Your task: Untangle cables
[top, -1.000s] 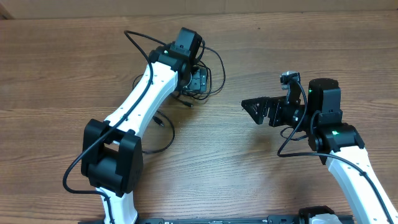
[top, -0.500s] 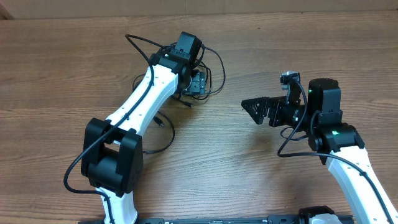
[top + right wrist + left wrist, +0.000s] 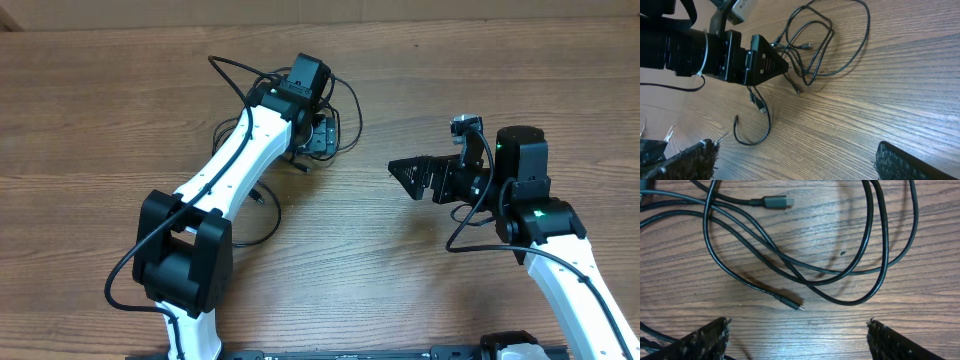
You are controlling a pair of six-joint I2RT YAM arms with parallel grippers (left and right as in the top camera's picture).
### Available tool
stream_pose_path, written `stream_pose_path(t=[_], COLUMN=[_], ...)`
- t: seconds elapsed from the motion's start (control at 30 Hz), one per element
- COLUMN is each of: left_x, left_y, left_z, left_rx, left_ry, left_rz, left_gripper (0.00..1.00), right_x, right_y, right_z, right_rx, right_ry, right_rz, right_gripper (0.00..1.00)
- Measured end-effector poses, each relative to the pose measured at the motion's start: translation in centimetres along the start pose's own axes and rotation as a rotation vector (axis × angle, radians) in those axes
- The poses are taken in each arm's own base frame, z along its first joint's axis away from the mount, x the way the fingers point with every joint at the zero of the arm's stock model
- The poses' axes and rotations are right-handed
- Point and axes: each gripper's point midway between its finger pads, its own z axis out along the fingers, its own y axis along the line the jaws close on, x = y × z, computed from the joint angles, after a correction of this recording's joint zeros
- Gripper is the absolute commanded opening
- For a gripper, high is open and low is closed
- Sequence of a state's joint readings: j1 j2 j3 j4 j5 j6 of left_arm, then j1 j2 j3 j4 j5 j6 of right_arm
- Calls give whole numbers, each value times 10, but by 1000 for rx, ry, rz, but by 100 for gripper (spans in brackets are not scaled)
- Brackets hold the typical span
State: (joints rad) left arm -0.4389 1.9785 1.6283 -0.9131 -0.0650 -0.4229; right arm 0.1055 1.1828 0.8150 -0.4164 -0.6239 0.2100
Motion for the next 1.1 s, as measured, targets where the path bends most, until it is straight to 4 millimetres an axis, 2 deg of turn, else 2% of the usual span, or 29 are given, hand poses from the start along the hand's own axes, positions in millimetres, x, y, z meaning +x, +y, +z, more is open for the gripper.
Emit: stream_pose_path(t=[0.53, 0.73, 0.83, 1.0, 1.1], left_x=[0, -8, -11, -4, -6], left_y=[0, -4, -6, -3, -3], left_z=[0, 1, 5, 20, 24], left_rx=[1, 15, 25, 25, 23], left_ry=[-1, -33, -57, -56, -79], left_rz=[0, -2, -3, -3, -5], left_gripper=[88, 87, 86, 86, 81], right_x=[0, 0, 0, 0, 0], right_y=[0, 0, 0, 0, 0], right_z=[0, 0, 0, 0, 0], right_rx=[0, 0, 0, 0, 0], right_ry=[0, 0, 0, 0, 0], right_rz=[0, 0, -1, -1, -1], right_gripper=[100, 100, 100, 100, 100])
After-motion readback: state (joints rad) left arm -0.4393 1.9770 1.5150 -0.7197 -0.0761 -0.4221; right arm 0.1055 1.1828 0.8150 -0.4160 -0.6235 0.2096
